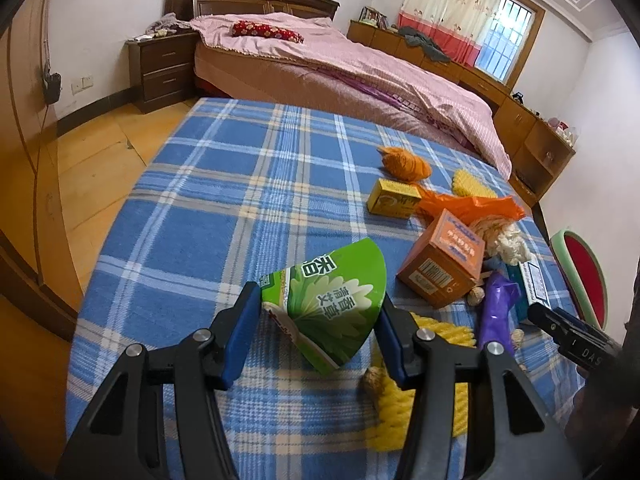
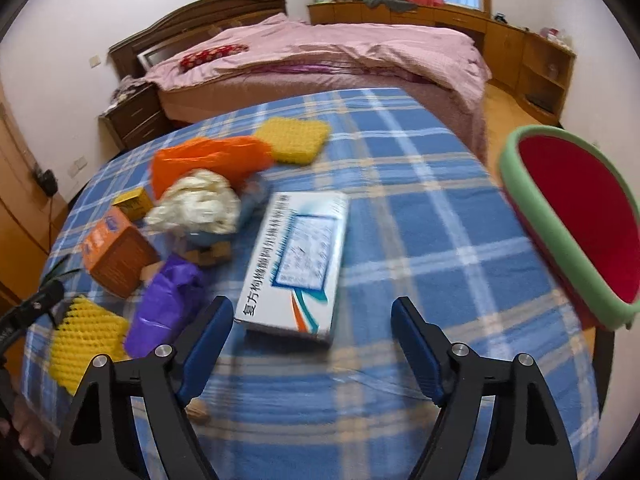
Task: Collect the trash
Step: 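Grasp the green snack bag with the left tool while the right tool grasps the white medicine box, then carry both items over the red bucket and open both tools to drop them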
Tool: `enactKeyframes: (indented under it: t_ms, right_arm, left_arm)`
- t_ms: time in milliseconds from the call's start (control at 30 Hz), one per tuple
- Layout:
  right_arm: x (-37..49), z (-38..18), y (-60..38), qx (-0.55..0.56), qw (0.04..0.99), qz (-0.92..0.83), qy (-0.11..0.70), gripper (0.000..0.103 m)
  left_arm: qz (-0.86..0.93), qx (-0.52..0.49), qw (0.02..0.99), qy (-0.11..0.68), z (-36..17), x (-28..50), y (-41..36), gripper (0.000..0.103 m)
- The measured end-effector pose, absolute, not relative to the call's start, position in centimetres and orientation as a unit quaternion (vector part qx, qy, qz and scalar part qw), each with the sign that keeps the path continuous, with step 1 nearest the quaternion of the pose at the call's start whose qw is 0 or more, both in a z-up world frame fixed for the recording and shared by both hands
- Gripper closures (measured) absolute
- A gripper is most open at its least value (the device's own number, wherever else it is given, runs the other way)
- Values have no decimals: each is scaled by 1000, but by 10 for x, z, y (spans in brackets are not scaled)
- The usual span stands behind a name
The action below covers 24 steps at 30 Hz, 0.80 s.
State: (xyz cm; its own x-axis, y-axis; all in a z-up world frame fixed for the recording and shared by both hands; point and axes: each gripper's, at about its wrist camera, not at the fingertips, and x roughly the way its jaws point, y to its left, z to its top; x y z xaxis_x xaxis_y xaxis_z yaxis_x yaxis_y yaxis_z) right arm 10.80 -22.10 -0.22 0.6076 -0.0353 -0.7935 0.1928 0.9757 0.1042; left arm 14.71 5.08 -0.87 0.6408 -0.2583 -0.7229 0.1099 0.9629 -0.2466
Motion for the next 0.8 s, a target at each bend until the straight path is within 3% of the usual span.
enactKeyframes:
  t_ms: [500,633,800]
  right_arm:
    - [123,-4,-227,79,890,-39,448,21]
    - [117,-4,-226,61,896,-49,438,49]
    - [103,2,-238,93,894,-29,438,49]
  left_arm:
    - [-104,-99,912,385,24,119,38,47]
    - [-111,-98,912,382,32,112,29,47]
    - [-123,-97,912,380,38,106,12,47]
